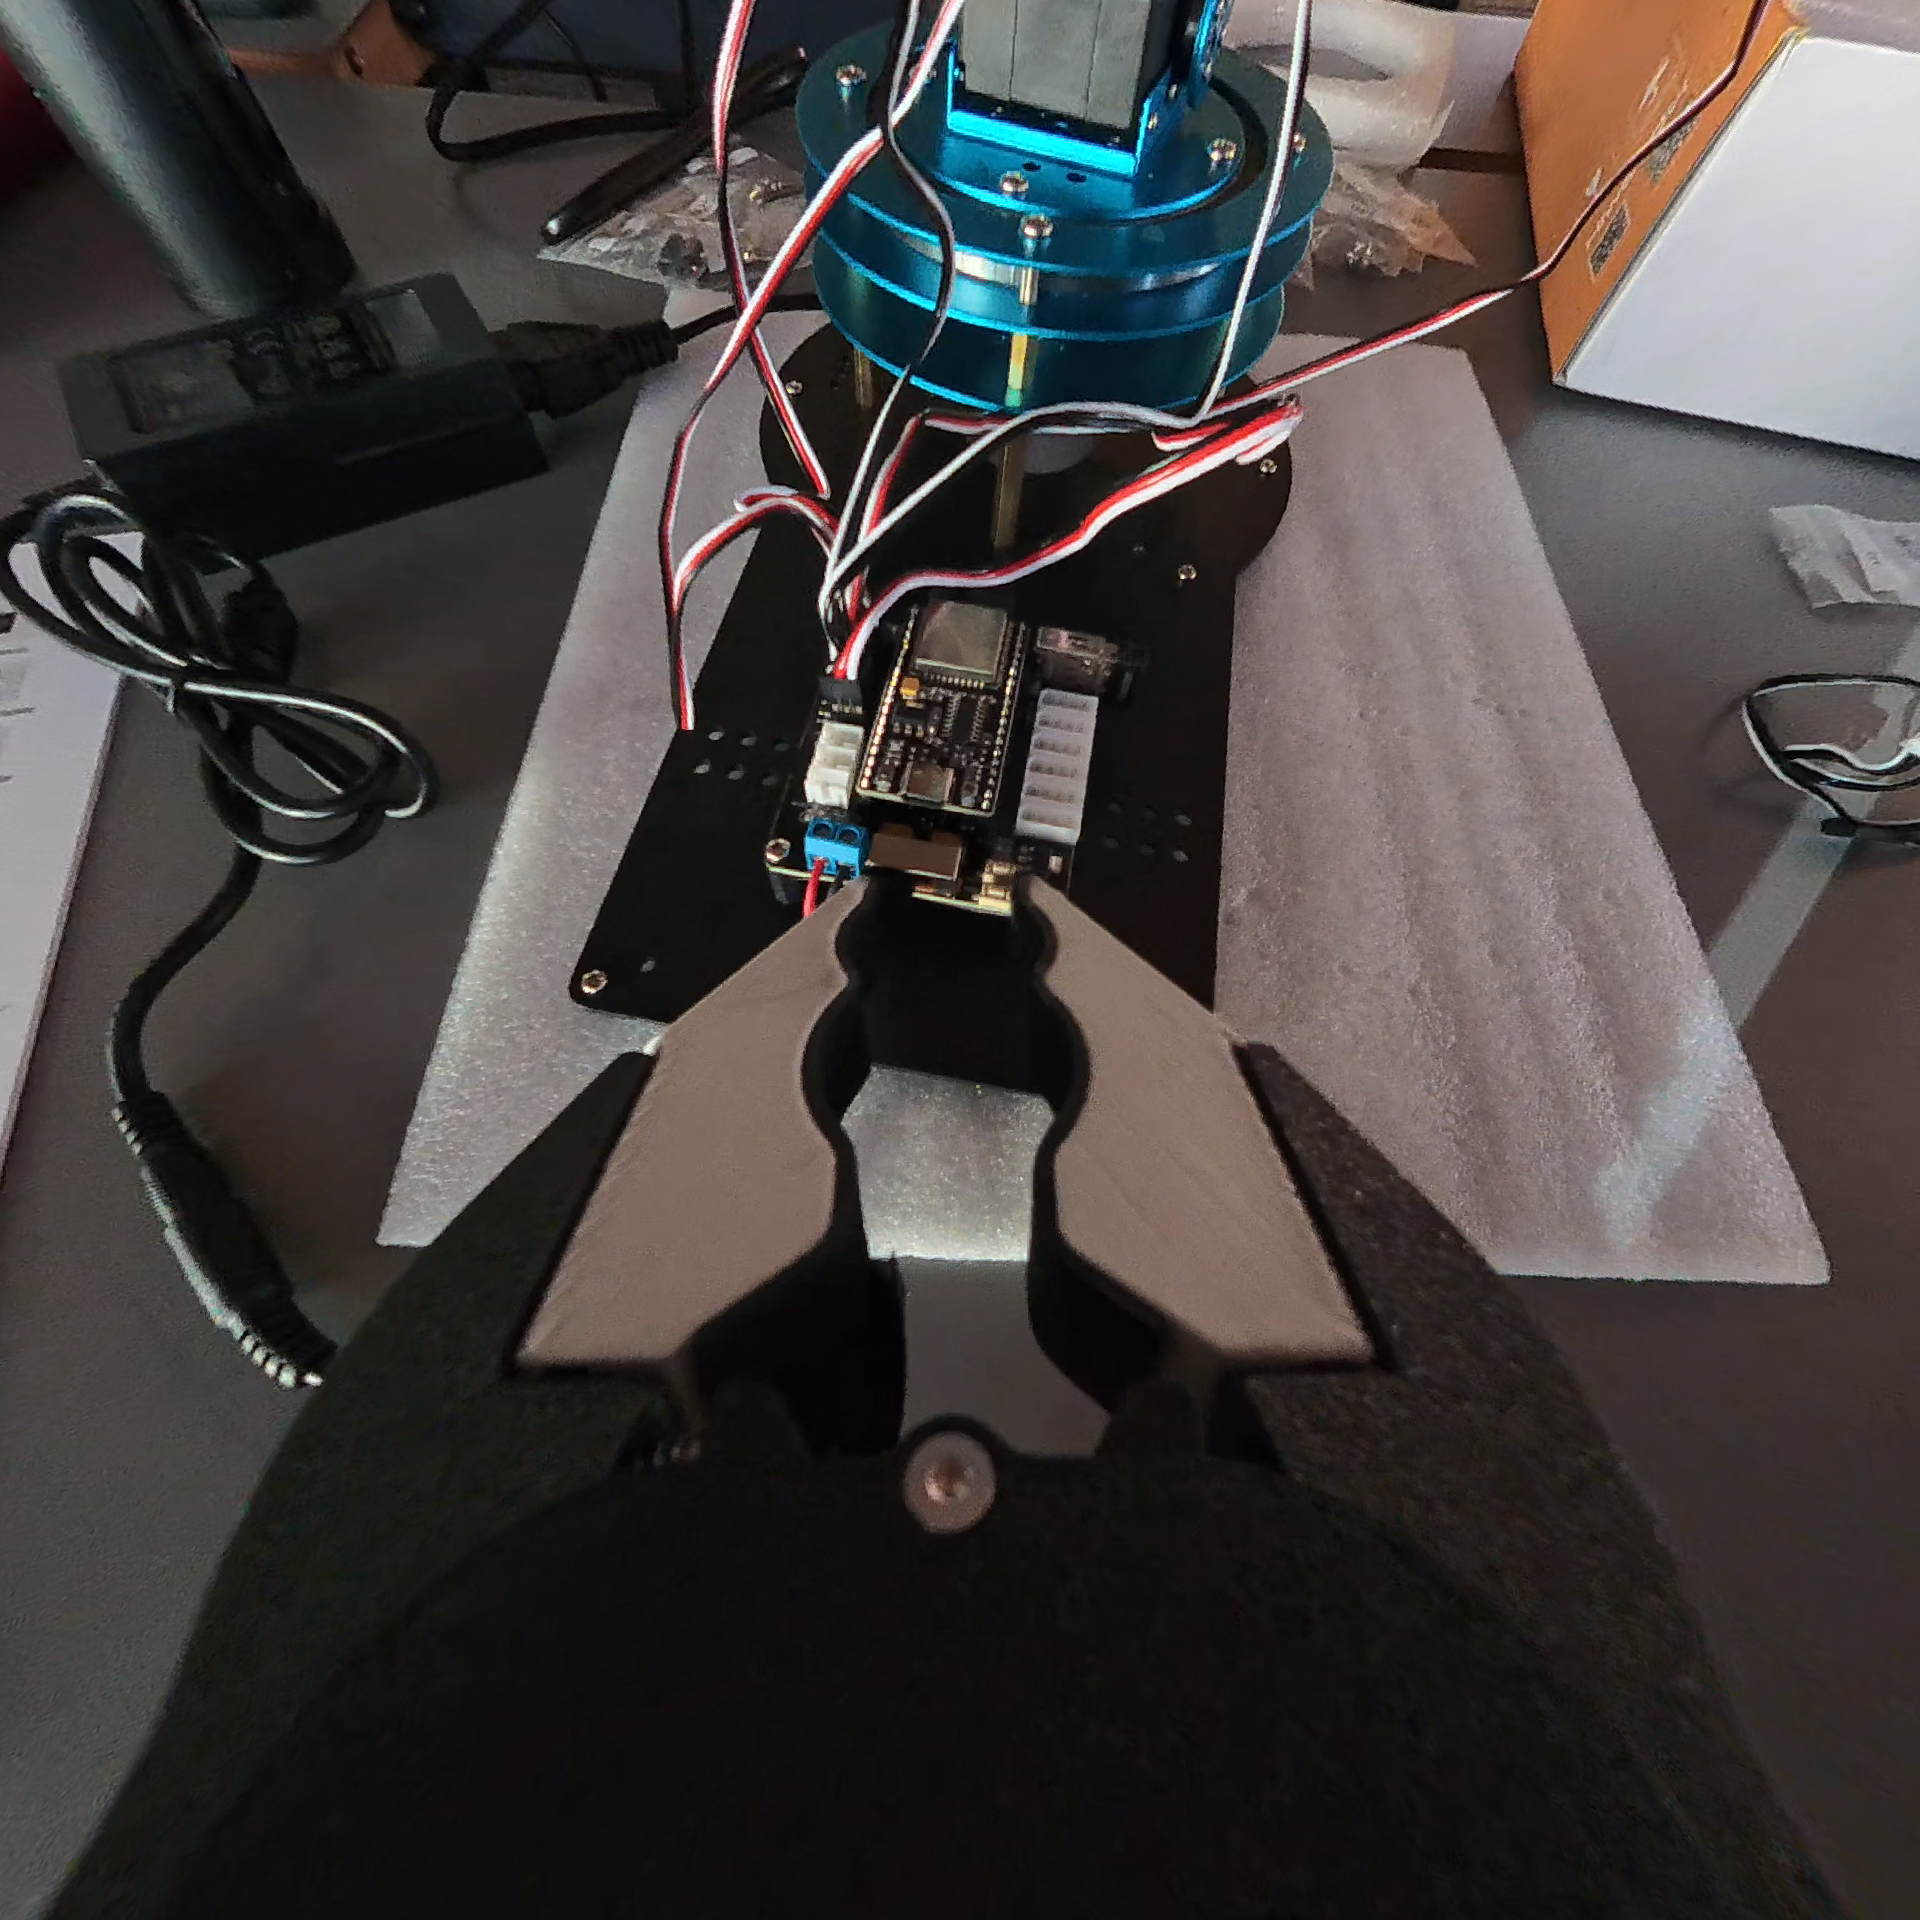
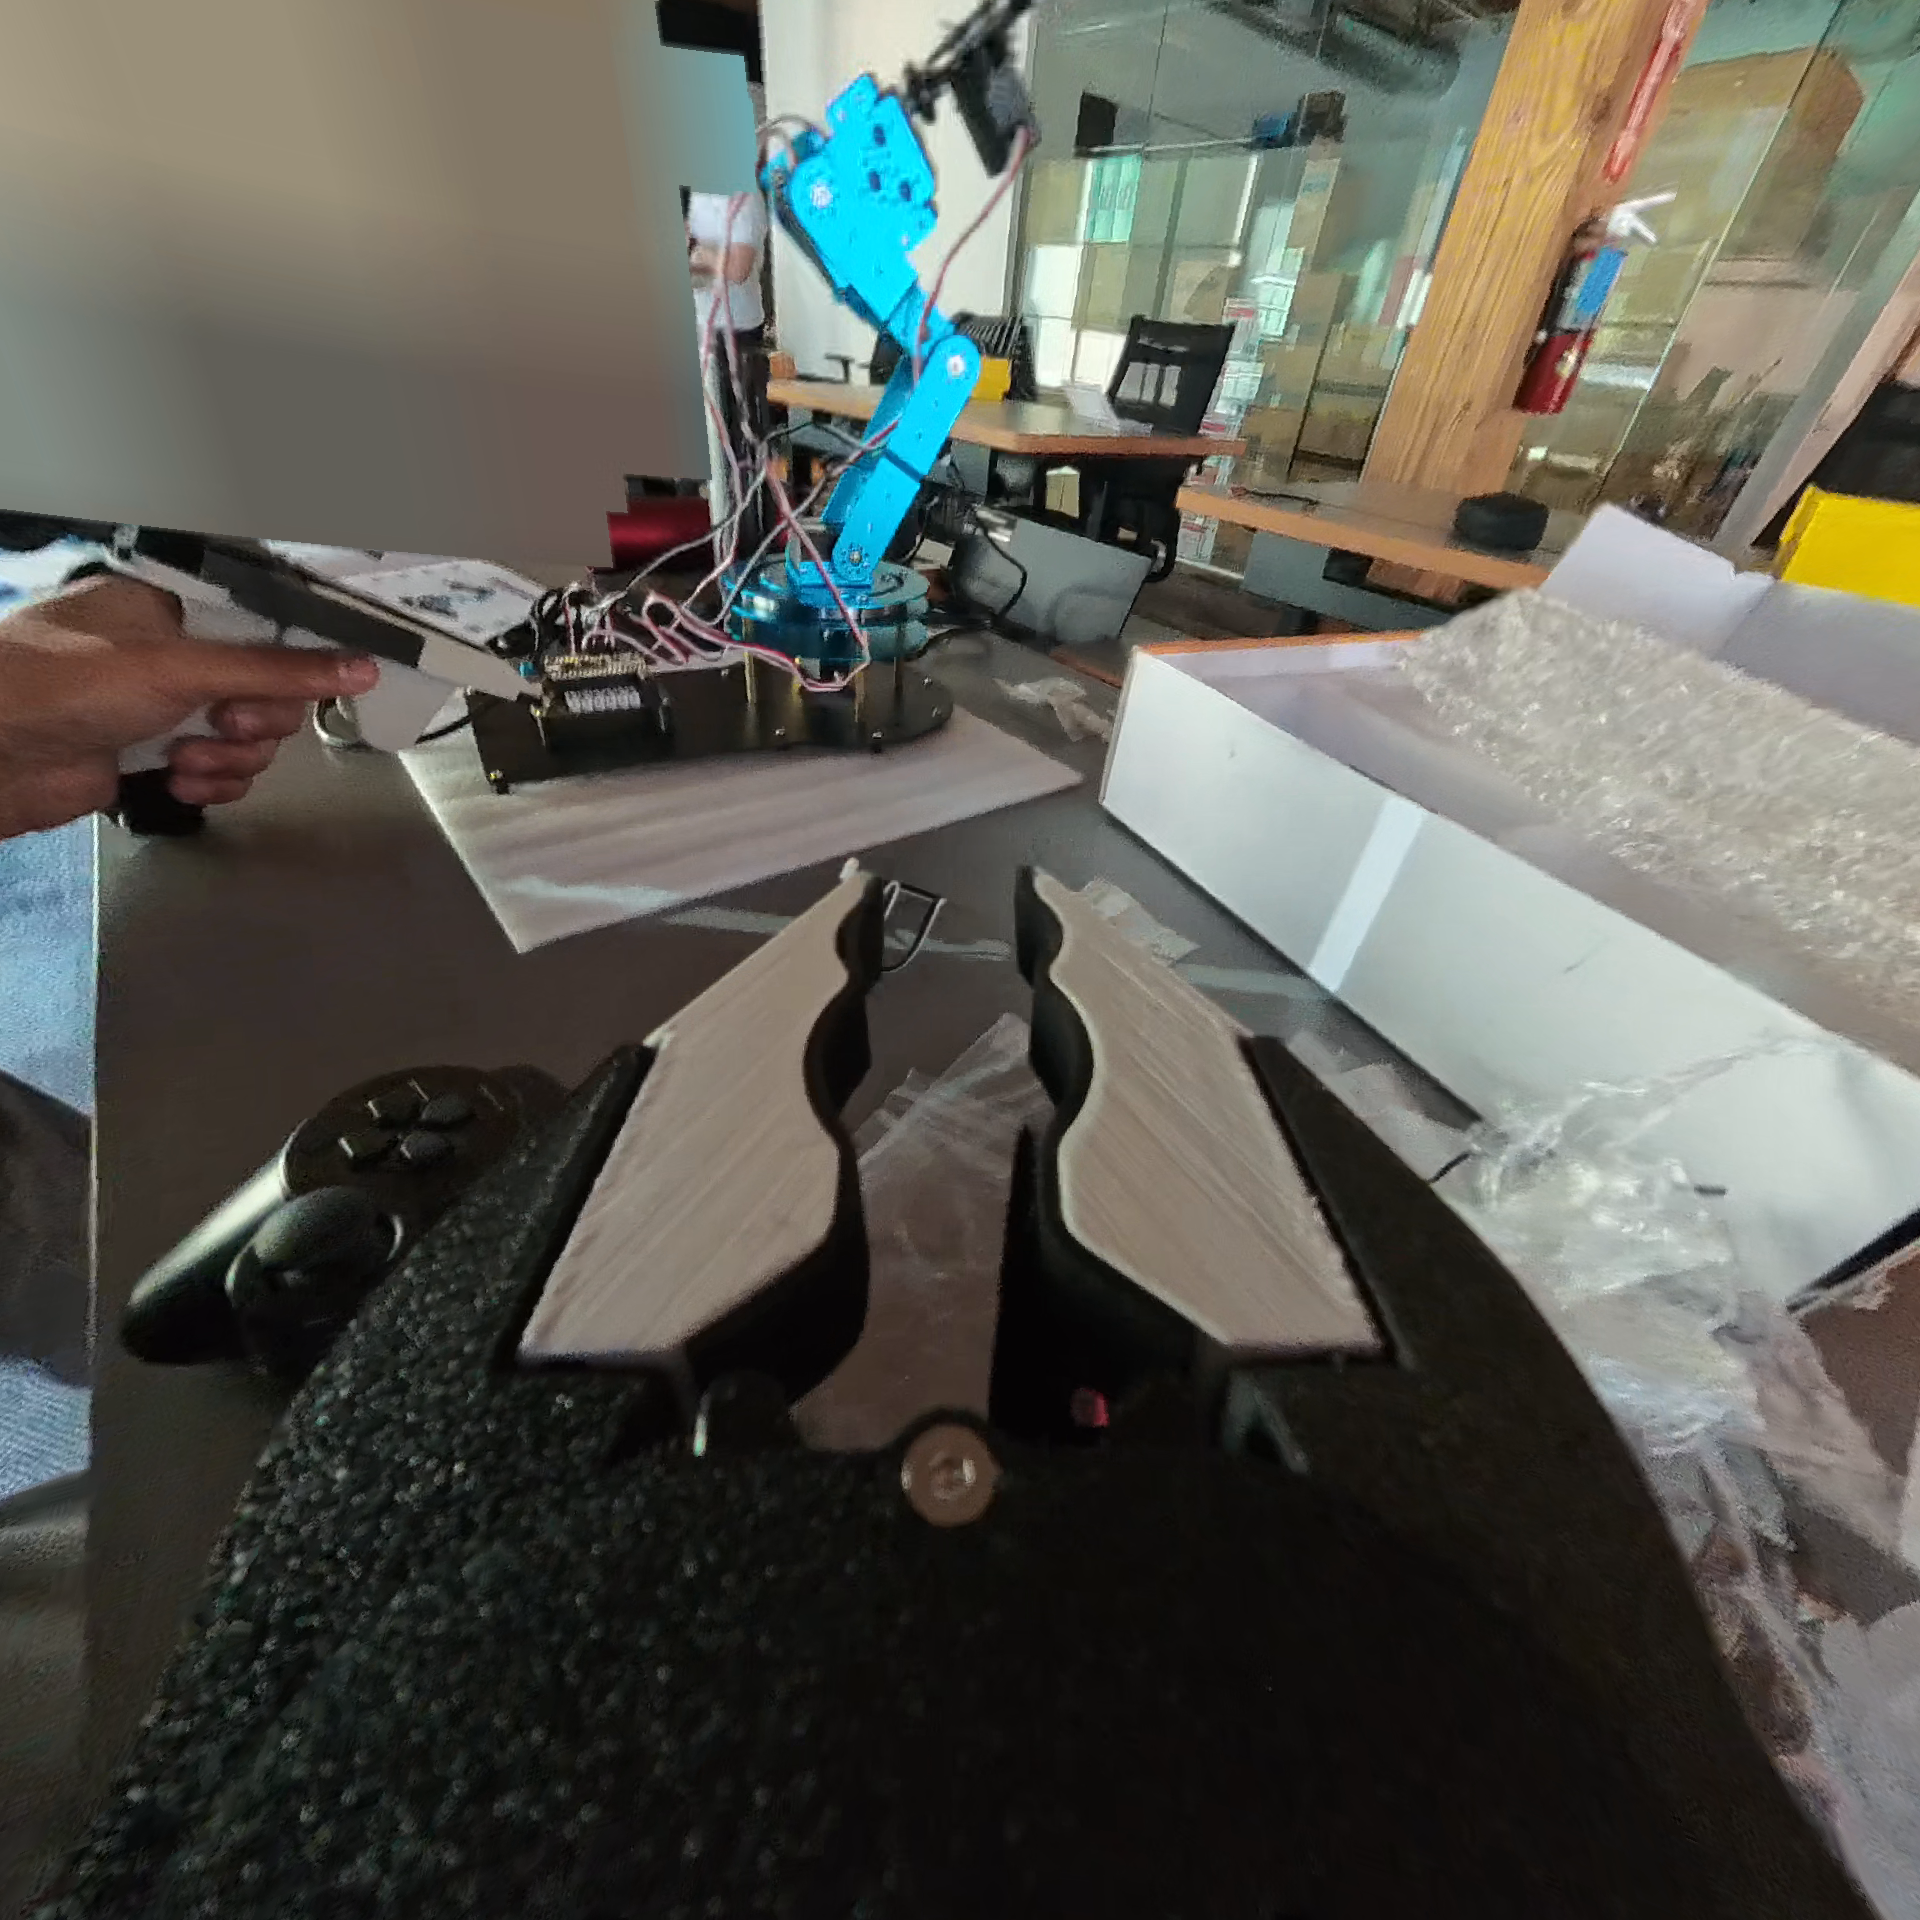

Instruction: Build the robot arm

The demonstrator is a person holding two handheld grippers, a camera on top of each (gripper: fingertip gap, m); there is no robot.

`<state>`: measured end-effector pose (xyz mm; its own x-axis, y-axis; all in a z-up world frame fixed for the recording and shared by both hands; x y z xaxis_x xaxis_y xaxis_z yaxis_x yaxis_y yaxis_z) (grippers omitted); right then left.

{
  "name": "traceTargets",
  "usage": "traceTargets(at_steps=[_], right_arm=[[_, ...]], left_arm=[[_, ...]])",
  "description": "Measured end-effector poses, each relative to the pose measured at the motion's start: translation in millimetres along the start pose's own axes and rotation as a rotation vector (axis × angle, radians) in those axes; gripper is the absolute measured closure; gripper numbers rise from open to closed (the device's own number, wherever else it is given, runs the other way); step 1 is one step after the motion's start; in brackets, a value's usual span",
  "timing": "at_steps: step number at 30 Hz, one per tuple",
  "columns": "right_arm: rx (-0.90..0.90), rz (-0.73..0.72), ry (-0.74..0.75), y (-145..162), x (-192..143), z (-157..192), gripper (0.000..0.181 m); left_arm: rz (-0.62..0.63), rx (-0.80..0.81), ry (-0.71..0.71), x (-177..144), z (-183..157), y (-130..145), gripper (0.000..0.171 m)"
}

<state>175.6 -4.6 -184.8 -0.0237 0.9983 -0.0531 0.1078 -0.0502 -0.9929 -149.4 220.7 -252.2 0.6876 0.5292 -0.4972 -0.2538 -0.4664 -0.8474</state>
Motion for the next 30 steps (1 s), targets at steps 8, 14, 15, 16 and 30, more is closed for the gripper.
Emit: traceTargets(at_steps=[8, 14, 15, 16, 30], right_arm=[[-0.09, 0.048, 0.034, 11, 9, 4, 0.16], [-0.041, 0.049, 0.022, 11, 8, 2, 0.16], [-0.038, 0.052, 0.023, 11, 8, 2, 0.16], [-0.037, 0.056, 0.024, 12, 8, 1, 0.16], [-0.028, 0.025, 0.001, 4, 8, 5, 0.159]], left_arm=[[0.006, 0.023, -0.016, 0, -1, 0, 0.15], [0.011, 0.037, -0.023, 1, -2, 0, 0.152], [0.012, 0.039, -0.026, 1, -2, 0, 0.153], [0.013, 0.039, -0.026, 1, -2, 0, 0.152], [-0.093, 0.142, 0.124, -94, -18, 21, 0.131]])
Point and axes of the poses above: each gripper's, where its closed fingertips meet, x out along the fingers, y out of its underside, z = x × y across the jaws, the point moved 5 cm from there along -x, back along the fingers, and after that the axes turned 15 degrees about y, right-handed, at the moved point
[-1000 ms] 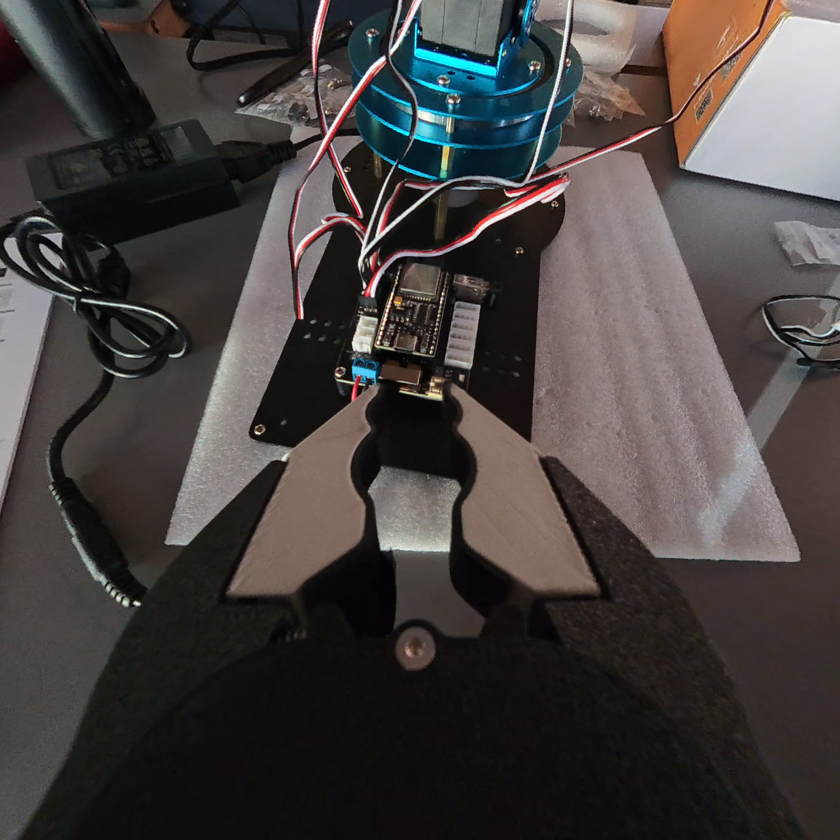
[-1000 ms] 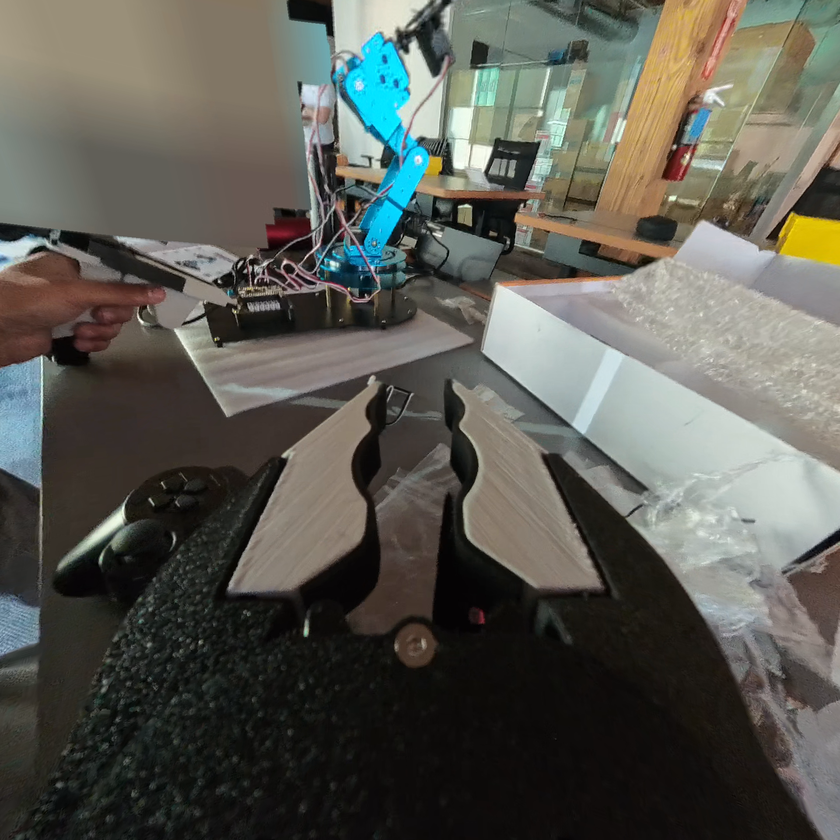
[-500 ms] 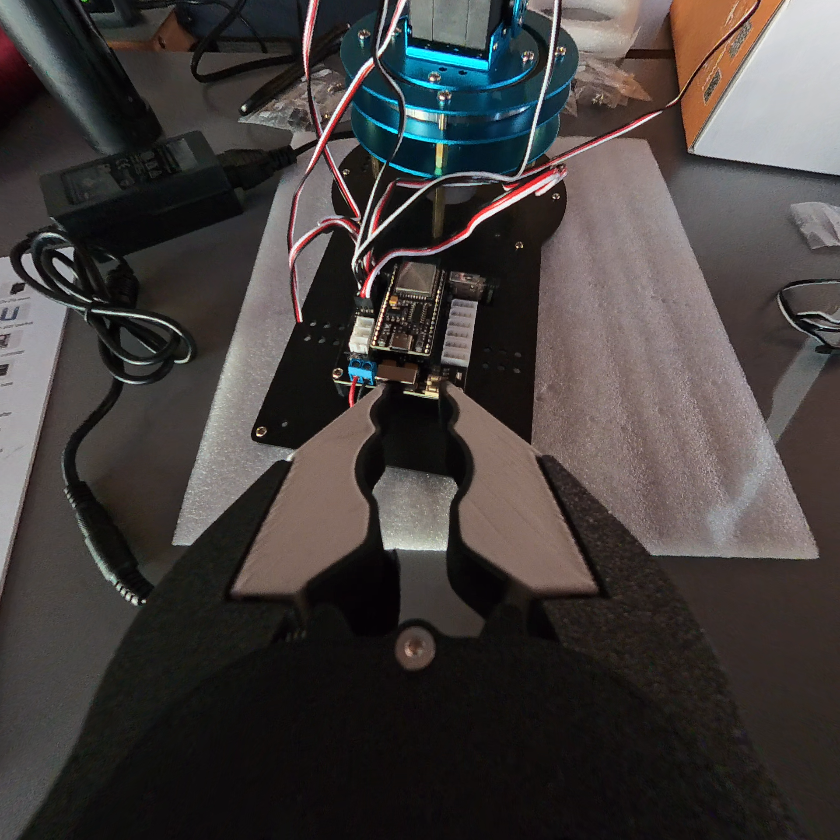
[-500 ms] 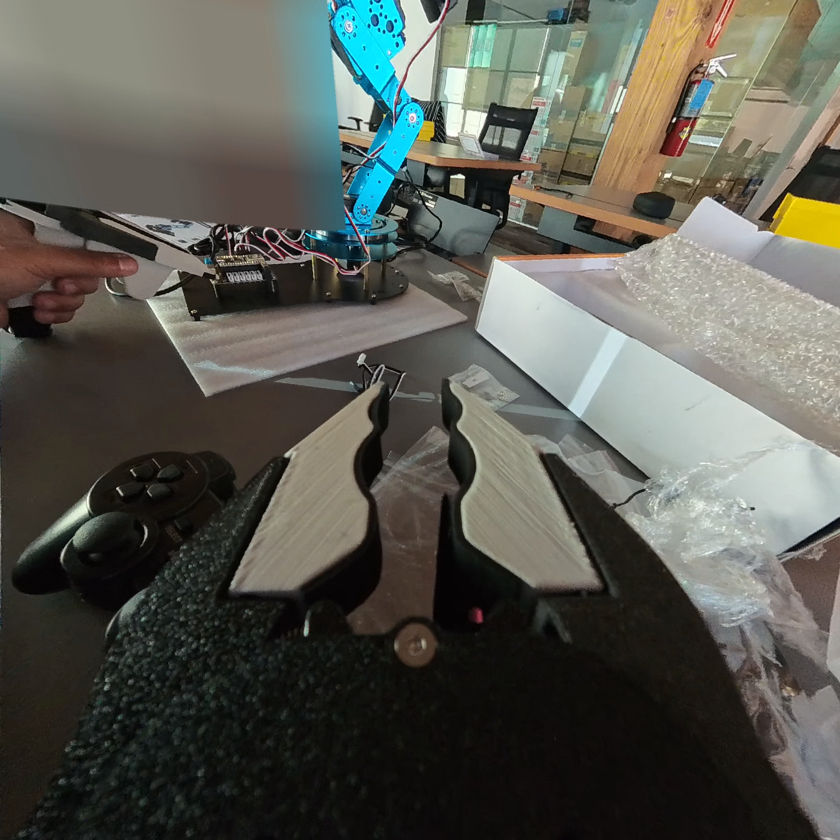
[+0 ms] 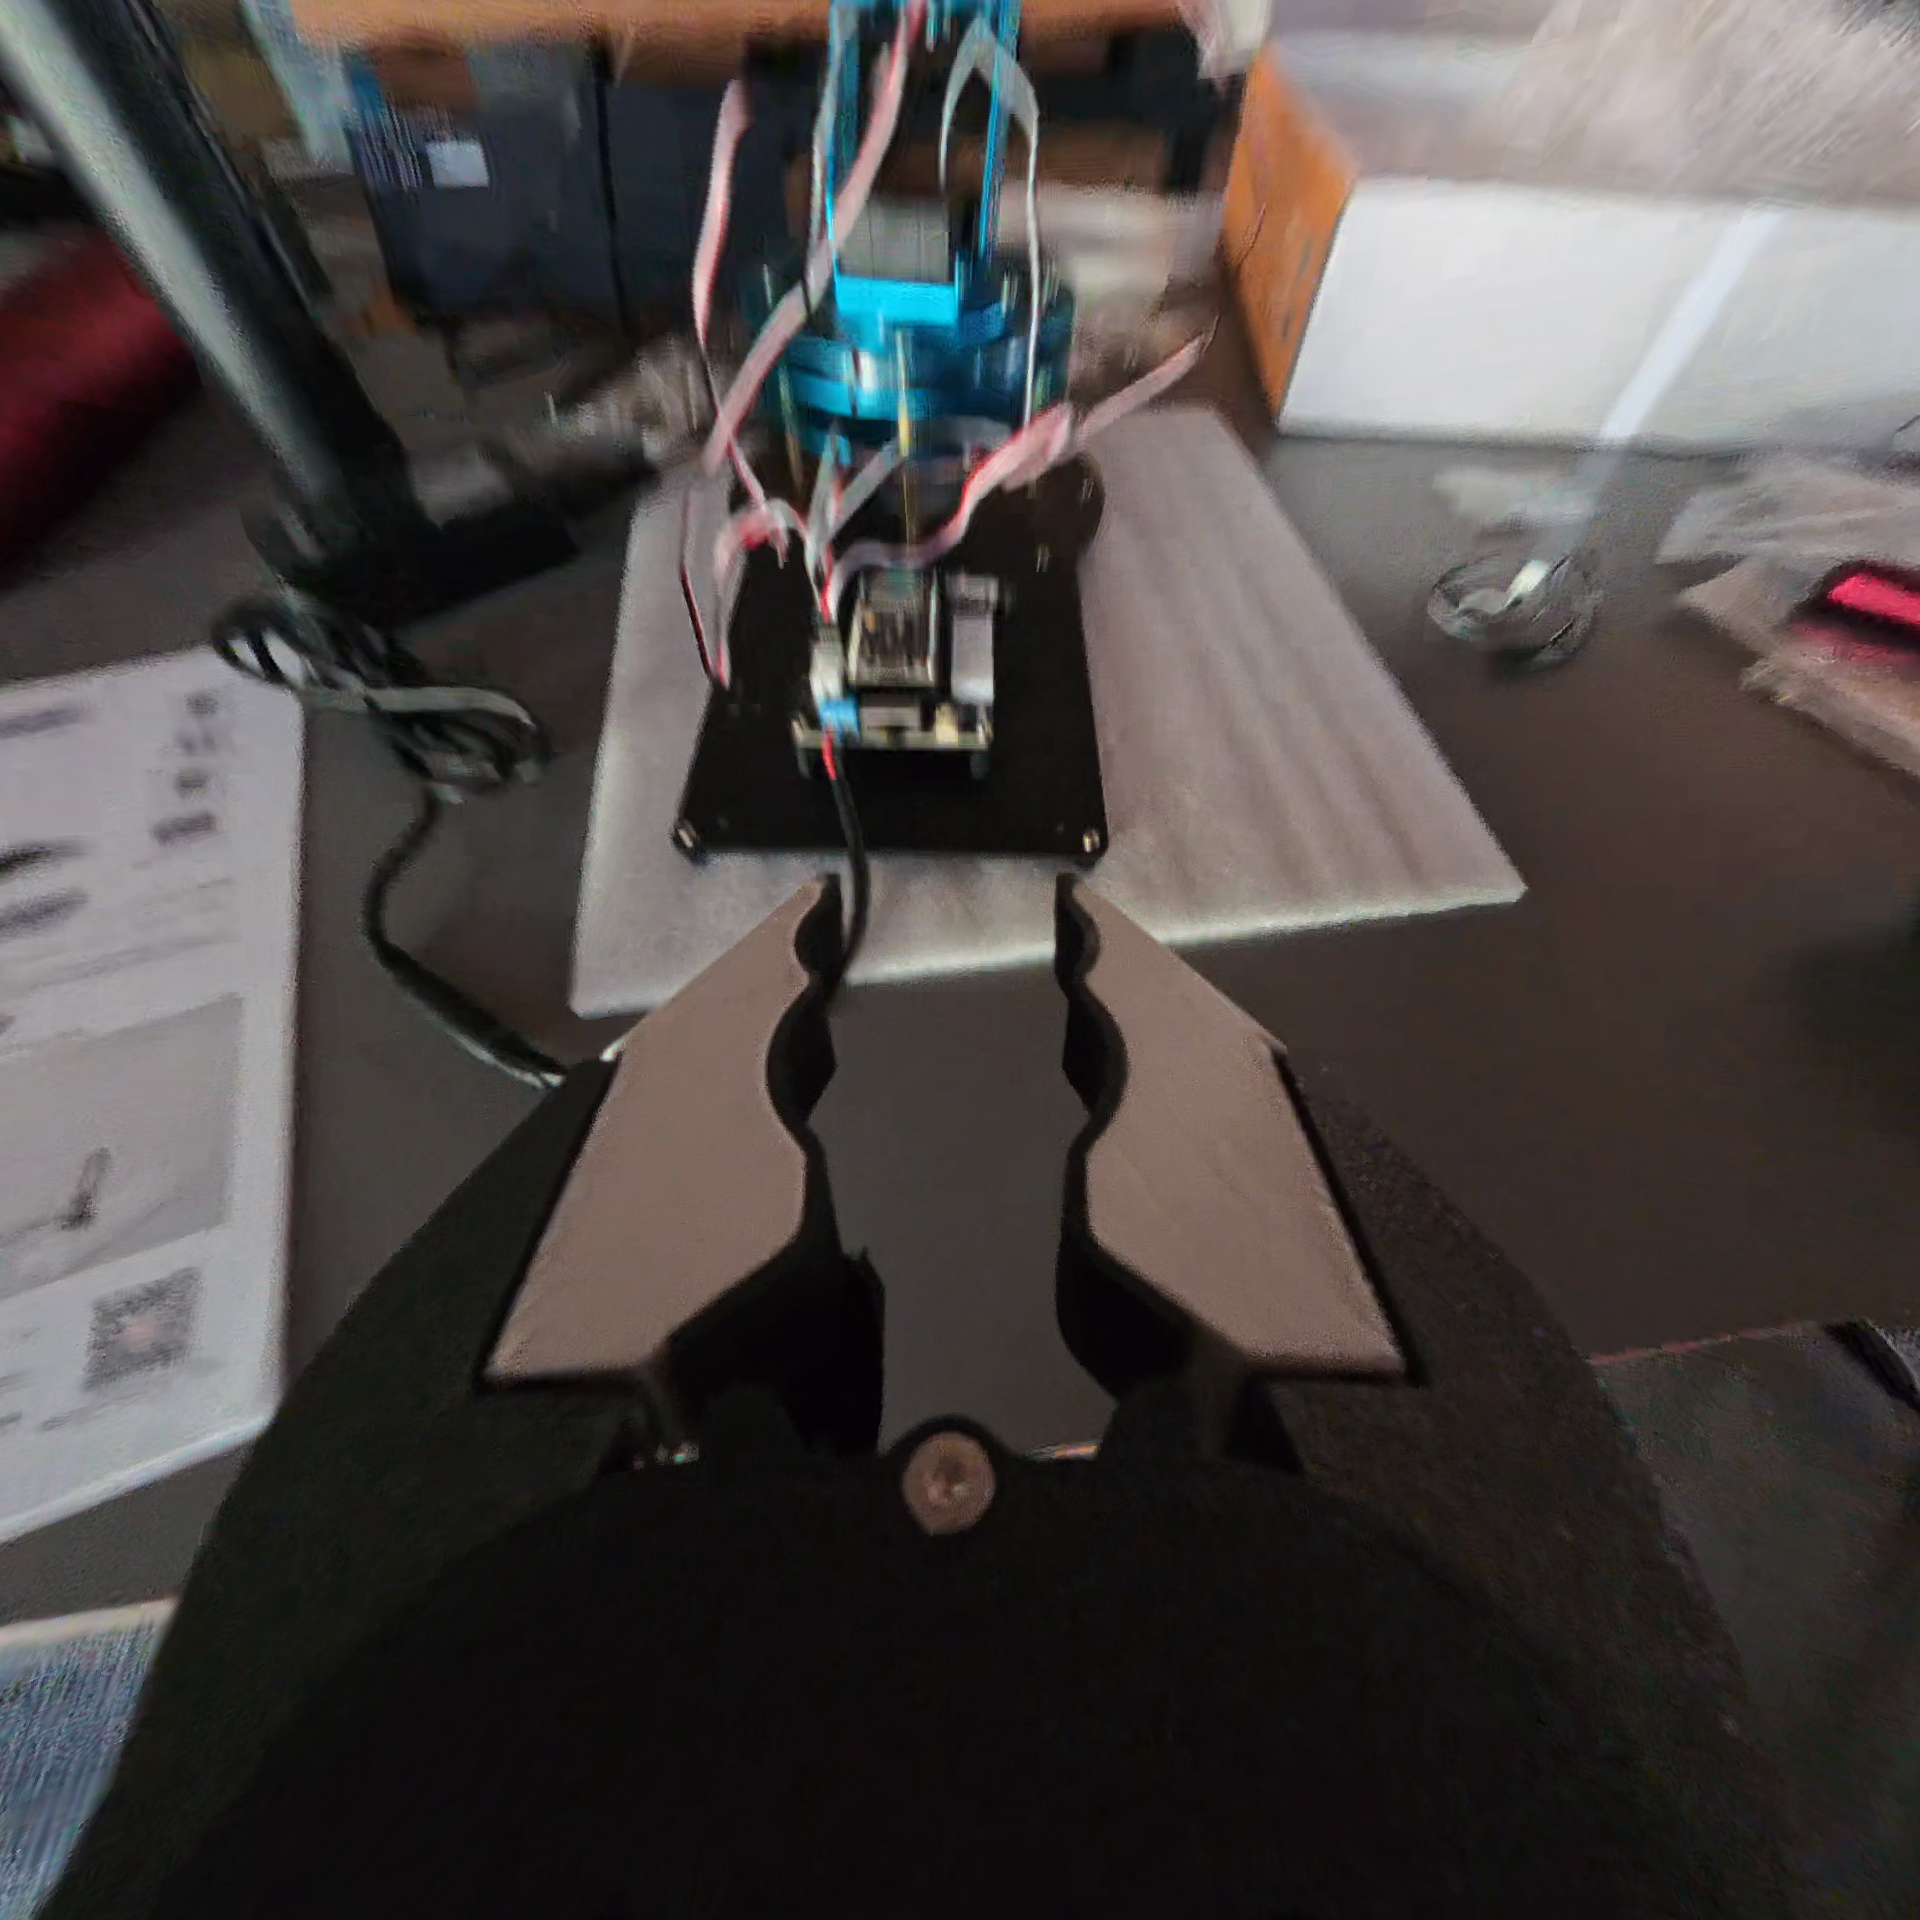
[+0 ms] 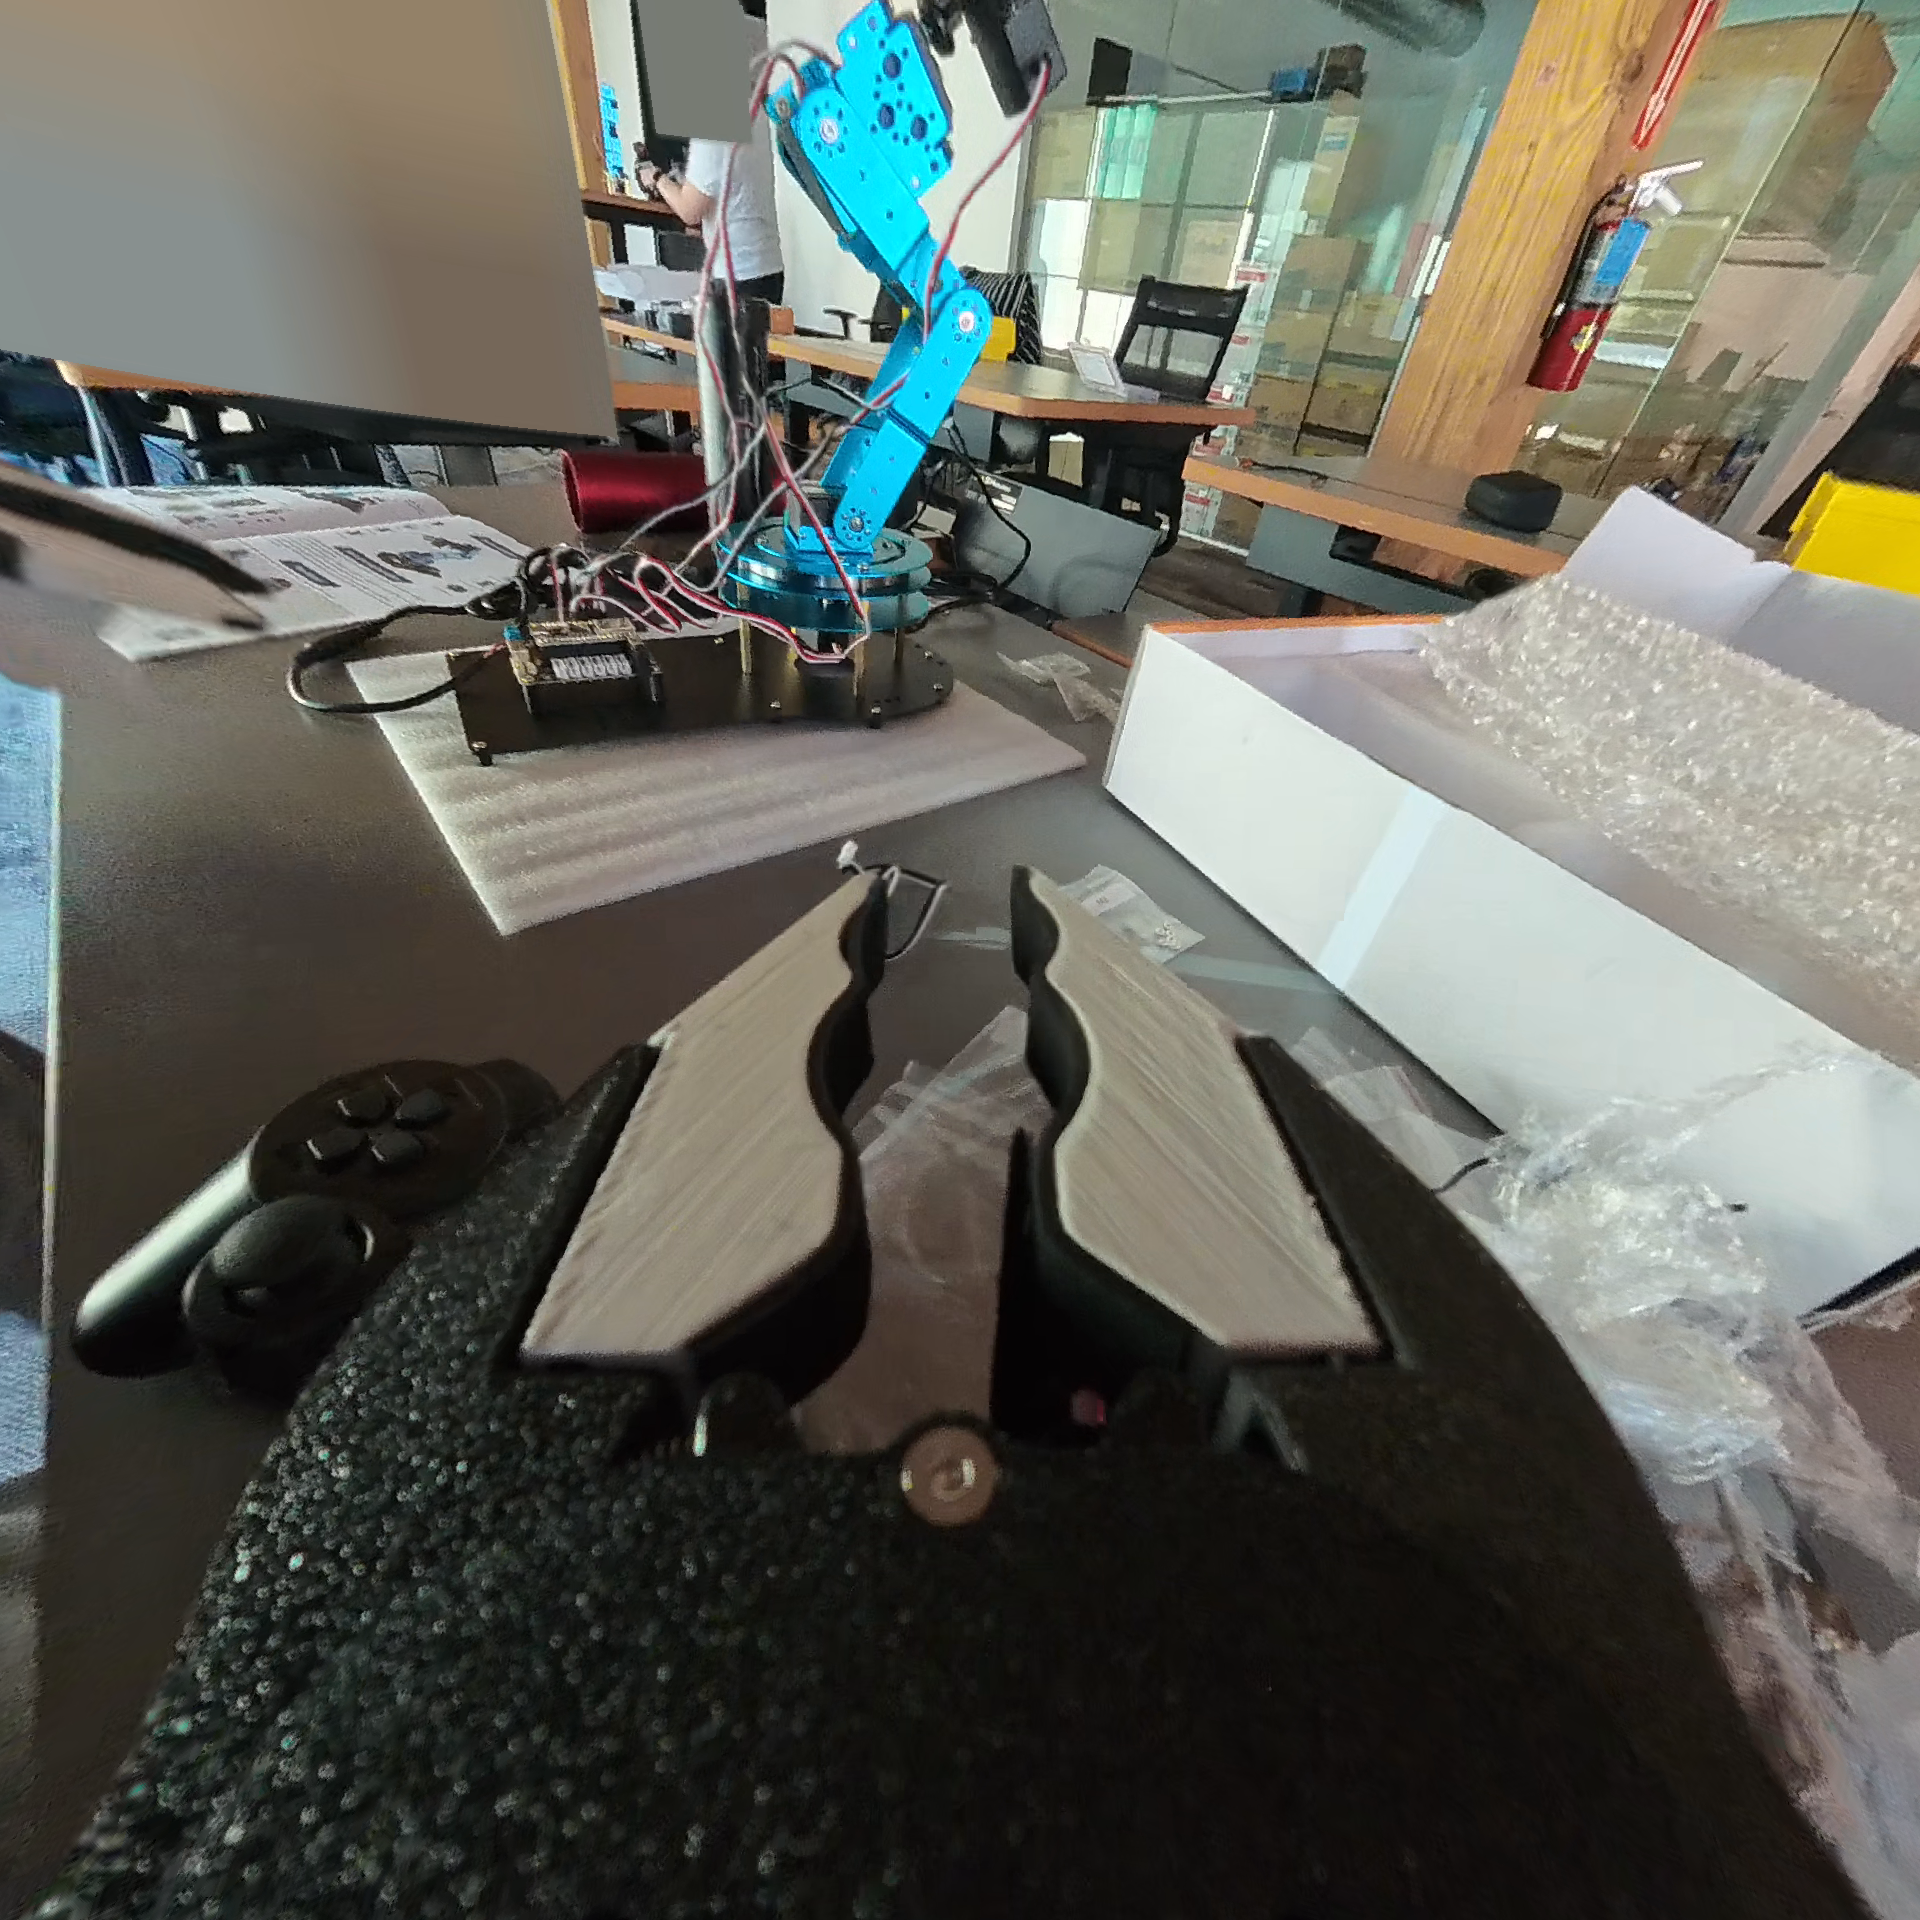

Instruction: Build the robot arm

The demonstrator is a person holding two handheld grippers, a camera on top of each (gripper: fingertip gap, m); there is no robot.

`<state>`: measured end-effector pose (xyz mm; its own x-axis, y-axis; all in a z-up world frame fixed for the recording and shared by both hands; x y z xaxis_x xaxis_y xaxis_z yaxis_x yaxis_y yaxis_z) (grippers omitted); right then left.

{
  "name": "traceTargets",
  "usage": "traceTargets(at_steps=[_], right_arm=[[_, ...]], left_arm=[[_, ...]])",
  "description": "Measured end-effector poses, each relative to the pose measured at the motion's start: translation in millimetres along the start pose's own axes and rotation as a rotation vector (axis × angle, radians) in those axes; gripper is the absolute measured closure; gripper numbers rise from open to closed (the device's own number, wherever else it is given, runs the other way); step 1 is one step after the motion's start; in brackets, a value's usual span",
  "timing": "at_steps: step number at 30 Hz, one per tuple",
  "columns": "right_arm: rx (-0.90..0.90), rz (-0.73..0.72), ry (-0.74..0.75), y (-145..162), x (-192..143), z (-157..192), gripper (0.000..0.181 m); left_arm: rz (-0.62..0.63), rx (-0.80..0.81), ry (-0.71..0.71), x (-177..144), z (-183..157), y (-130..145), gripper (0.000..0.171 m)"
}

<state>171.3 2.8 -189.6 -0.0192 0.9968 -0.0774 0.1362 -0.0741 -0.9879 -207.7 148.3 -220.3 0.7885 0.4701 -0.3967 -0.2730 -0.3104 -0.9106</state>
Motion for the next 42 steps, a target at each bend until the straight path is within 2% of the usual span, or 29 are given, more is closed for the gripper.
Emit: traceTargets(at_steps=[2, 3, 5, 7, 9, 11, 13, 15, 18, 22, 26, 27, 29, 31, 33, 35, 37, 40, 42], right_arm=[[-0.025, -0.013, 0.01, -2, -1, 0, 0.159], [-0.018, -0.005, 0.004, -3, -1, 1, 0.159], [0.012, 0.0, -0.033, -15, -4, 10, 0.158], [0.036, 0.011, -0.089, -33, -4, 25, 0.157], [0.062, 0.049, -0.144, -49, 4, 45, 0.154], [0.086, 0.081, -0.208, -63, 18, 72, 0.151], [0.076, 0.111, -0.266, -72, 37, 102, 0.149], [0.042, 0.135, -0.295, -77, 58, 130, 0.146], [0.068, 0.158, -0.391, -82, 87, 169, 0.145], [0.077, 0.19, -0.454, -83, 125, 203, 0.144], [0.182, 0.261, -0.547, -75, 159, 237, 0.144], [0.207, 0.285, -0.552, -71, 169, 244, 0.143], [0.267, 0.332, -0.555, -65, 187, 255, 0.141], [0.345, 0.351, -0.559, -63, 205, 266, 0.139], [0.407, 0.354, -0.54, -65, 223, 276, 0.136], [0.419, 0.344, -0.481, -70, 242, 284, 0.134], [0.419, 0.309, -0.404, -80, 266, 289, 0.133], [0.488, 0.277, -0.353, -94, 303, 298, 0.131], [0.458, 0.263, -0.353, -99, 324, 306, 0.13]], left_arm=[[-0.106, 0.057, 0.102, -24, 12, -19, 0.137], [-0.112, 0.086, 0.174, -33, 21, -26, 0.136], [-0.045, 0.161, 0.246, -45, 54, -38, 0.134], [0.076, 0.289, 0.263, -40, 101, -48, 0.127], [0.23, 0.336, 0.265, -15, 153, -61, 0.125], [0.371, 0.298, 0.325, 24, 196, -77, 0.112], [0.487, 0.307, 0.362, 66, 232, -87, 0.108], [0.586, 0.362, 0.335, 105, 262, -89, 0.094], [0.665, 0.397, 0.371, 143, 276, -86, 0.082], [0.713, 0.413, 0.436, 168, 279, -85, 0.083], [0.812, 0.429, 0.525, 186, 274, -71, 0.095], [0.836, 0.449, 0.567, 187, 269, -65, 0.115], [0.809, 0.485, 0.6, 187, 262, -63, 0.118], [0.774, 0.571, 0.544, 184, 261, -64, 0.119], [0.704, 0.724, 0.451, 174, 259, -65, 0.119], [0.573, 0.894, 0.346, 160, 255, -71, 0.12], [0.411, 0.986, 0.269, 142, 250, -80, 0.119], [0.188, 1.085, 0.196, 111, 245, -98, 0.12], [0.099, 1.03, 0.24, 93, 247, -110, 0.12]])
Point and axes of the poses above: each gripper's, where its closed fingertips meet, x out along the fingers, y out of its underside, z = x × y across the jaws, the point moved 5 cm from there along -x, back along the fingers, and after that the axes turned 15 degrees about y, right-handed, at the moved point
